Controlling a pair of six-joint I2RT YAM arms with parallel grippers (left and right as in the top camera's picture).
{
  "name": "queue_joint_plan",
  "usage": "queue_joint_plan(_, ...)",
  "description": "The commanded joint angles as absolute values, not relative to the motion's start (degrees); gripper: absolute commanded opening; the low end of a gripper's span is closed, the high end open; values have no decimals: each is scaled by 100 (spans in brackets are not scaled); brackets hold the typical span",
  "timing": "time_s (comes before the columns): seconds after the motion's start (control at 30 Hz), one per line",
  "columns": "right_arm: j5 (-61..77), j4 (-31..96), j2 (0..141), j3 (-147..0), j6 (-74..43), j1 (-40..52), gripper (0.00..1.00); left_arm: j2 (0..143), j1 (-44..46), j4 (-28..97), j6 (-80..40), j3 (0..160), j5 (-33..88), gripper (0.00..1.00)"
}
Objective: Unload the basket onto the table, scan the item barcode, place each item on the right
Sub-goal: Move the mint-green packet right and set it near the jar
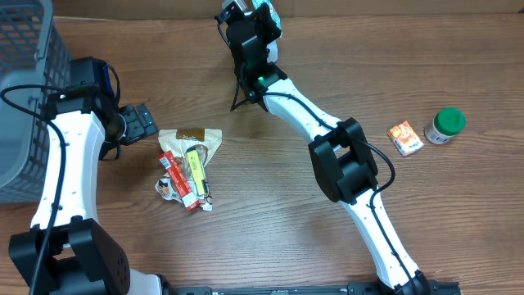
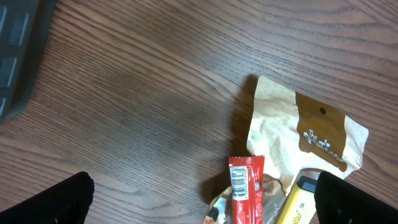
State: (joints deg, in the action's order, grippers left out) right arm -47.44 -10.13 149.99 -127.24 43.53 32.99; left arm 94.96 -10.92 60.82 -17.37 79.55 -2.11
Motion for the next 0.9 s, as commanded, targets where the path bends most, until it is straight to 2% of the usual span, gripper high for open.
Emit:
queue_joint_plan(0.0, -5400, -1374, 14798, -12794, 4176, 3284, 3, 9476, -1085, 6082, -1627, 8062, -189, 100)
queue_joint_plan(0.2, -5680, -333, 13968, -12794, 3811, 3249, 3, 9476, -1085, 6082, -1627, 8062, -189, 100)
queue_joint_plan(0.37, -5354, 2429, 12991, -12794, 2200, 3129, 3, 9476, -1085, 6082, -1627, 8062, -189, 100)
queue_joint_plan(0.5, -4029, 5205, 12425, -12794, 888, 2880, 3, 9476, -1085, 6080, -1627, 8062, -189, 100)
queue_joint_plan(0.7, -1096, 8799, 12370, -12626, 681, 1999, 4, 9476, -1085, 6082, -1627, 8062, -191, 100)
queue_joint_plan(0.87, -888, 9133, 12372, -11852, 421, 1157, 4, 9476, -1085, 6080, -1627, 8062, -189, 100)
